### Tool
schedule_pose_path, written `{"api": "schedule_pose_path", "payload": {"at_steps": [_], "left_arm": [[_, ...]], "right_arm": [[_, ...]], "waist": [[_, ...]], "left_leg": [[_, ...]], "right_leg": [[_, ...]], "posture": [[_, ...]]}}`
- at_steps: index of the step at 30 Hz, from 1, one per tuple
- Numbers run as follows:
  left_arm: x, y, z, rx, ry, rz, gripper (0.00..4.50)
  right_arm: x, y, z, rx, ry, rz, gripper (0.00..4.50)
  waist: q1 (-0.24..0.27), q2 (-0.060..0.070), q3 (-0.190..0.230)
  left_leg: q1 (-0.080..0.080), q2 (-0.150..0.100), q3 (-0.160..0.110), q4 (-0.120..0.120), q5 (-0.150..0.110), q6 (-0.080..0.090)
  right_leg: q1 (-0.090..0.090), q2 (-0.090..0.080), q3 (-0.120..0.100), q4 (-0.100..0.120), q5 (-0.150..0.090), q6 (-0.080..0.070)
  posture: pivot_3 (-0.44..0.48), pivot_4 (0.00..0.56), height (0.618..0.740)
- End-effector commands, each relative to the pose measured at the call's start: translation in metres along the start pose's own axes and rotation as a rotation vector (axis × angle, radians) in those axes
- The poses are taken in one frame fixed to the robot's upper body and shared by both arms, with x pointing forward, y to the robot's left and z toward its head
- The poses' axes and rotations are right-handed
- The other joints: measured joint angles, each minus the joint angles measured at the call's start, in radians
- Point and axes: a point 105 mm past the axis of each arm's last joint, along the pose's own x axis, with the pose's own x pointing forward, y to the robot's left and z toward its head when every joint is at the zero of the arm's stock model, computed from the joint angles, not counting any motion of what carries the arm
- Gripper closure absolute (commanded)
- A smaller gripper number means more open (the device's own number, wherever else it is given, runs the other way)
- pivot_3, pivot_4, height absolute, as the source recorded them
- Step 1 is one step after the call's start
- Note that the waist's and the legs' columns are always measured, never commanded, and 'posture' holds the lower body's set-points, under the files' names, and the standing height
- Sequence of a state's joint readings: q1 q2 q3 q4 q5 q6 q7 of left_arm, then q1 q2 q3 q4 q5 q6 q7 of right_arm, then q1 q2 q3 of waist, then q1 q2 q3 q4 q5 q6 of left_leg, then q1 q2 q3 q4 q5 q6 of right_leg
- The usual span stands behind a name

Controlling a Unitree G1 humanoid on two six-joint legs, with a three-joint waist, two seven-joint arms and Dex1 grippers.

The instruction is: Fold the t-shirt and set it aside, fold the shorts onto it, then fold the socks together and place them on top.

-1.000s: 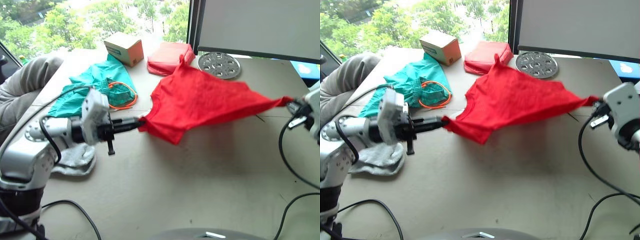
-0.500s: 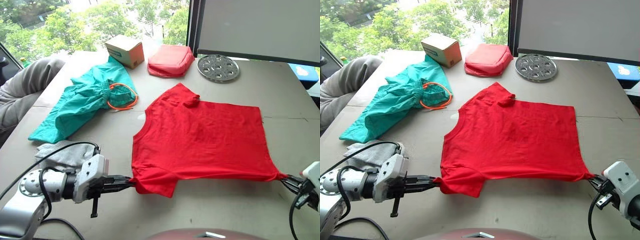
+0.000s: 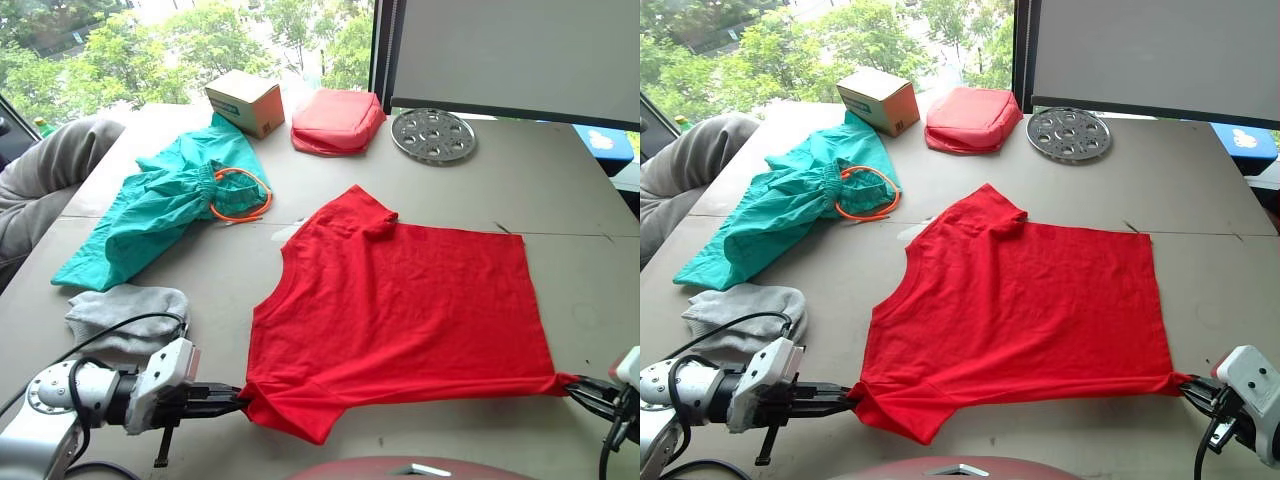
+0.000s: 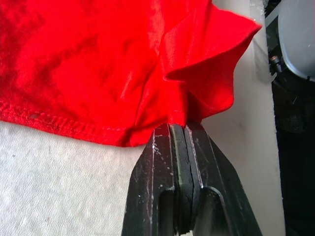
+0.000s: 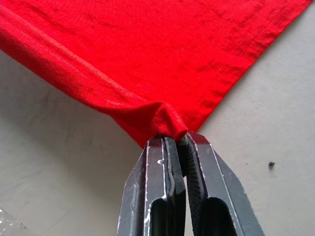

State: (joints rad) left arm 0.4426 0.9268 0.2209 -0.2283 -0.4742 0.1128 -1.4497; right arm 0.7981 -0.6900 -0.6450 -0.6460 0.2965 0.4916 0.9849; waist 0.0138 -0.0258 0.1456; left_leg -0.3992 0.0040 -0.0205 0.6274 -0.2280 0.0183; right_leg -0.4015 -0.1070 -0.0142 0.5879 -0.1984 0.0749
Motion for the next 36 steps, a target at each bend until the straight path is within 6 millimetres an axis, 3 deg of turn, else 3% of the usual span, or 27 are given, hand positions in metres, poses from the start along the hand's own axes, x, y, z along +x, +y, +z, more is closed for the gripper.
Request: {"api": "schedule_pose_path", "payload": {"at_steps": [1,7,15,24,33,36], "left_arm": [[0.007,-0.006,0.010,-0.043,-0.055,-0.018,4.50],[-0.001,0.003,0.029,-0.243,-0.178,-0.032,4.50],[-0.003,0.052,0.049,-0.398,-0.192,0.050,4.50],[0.025,0.082,0.062,-0.366,-0.117,0.151,4.50],[0.016,0.105,0.081,-0.297,-0.091,0.227,4.50],[0.017,0.103,0.080,-0.273,-0.049,0.205,4.50]], "right_arm": [[-0.002,-0.003,0.008,-0.001,-0.020,0.032,4.41],[0.004,-0.018,0.022,0.006,-0.032,0.052,4.41],[0.015,-0.042,0.021,0.004,0.017,0.012,4.41],[0.027,-0.049,0.029,-0.019,-0.004,-0.031,4.41],[0.035,-0.041,0.035,-0.022,-0.020,0.006,4.41],[0.038,-0.038,0.033,-0.048,-0.002,0.020,4.41]], "waist": [[0.000,-0.001,0.000],[0.001,-0.001,0.000],[0.003,-0.003,-0.001],[0.002,-0.006,-0.003],[0.003,-0.007,-0.003],[0.002,-0.007,-0.003]], "left_leg": [[0.000,0.001,0.000,0.000,0.000,0.000],[0.001,0.002,0.001,0.000,-0.001,0.000],[0.000,0.001,0.001,0.005,-0.001,0.001],[0.001,0.001,0.002,0.005,0.001,0.006],[0.000,0.001,0.002,0.006,0.001,0.006],[0.000,0.001,0.003,0.006,0.001,0.006]], "right_leg": [[0.000,0.000,0.000,0.000,0.000,0.000],[-0.001,0.002,-0.002,0.001,0.000,0.000],[0.000,0.006,-0.005,0.002,0.000,0.000],[0.001,0.007,-0.004,0.003,0.000,0.000],[0.001,0.007,-0.004,0.003,0.000,0.000],[0.001,0.007,-0.004,0.003,0.000,0.000]], "posture": [[0.000,0.150,0.739],[0.000,0.150,0.739],[0.000,0.150,0.739],[0.000,0.150,0.739],[0.000,0.150,0.739],[0.000,0.150,0.739]]}}
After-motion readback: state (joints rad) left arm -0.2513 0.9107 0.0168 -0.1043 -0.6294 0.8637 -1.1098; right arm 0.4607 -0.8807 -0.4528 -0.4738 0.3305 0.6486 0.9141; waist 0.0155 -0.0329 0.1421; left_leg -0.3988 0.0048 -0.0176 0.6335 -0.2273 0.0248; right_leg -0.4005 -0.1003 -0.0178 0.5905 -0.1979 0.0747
